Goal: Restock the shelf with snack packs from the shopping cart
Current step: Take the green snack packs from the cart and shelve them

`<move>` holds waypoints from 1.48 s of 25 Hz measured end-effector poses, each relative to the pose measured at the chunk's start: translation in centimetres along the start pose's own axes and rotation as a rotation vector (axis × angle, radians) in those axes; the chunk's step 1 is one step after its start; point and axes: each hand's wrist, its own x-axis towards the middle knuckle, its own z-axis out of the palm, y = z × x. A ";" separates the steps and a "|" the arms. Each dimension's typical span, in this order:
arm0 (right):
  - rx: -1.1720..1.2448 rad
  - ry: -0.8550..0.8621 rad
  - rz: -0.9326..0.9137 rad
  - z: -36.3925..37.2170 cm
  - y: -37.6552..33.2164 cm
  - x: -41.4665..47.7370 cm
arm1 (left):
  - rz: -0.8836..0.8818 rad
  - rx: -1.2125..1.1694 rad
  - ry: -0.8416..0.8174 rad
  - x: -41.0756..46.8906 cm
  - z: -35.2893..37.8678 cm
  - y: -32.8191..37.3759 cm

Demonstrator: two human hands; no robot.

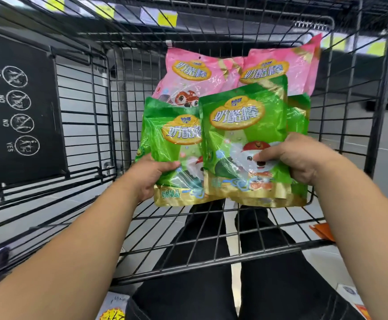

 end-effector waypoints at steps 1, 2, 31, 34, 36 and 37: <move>0.012 0.028 0.004 0.5 0.2 0.3 | 0.014 0.015 0.012 -0.1 0.2 0.1; 0.041 0.045 0.004 0.9 0.6 0.9 | 0.027 0.032 0.033 0.0 0.3 0.1; 0.245 -0.189 -0.582 -7.0 -7.7 -27.0 | 0.697 -0.056 -0.177 -27.7 6.4 12.1; 0.287 -0.155 -0.613 -8.8 -8.5 -30.6 | 0.795 -0.038 -0.213 -31.8 8.4 13.0; 0.299 -0.102 -0.632 -9.7 -8.8 -32.5 | 0.835 -0.033 -0.223 -33.8 9.7 13.4; 0.299 -0.075 -0.646 -10.2 -8.9 -33.5 | 0.848 -0.032 -0.231 -34.8 10.3 13.4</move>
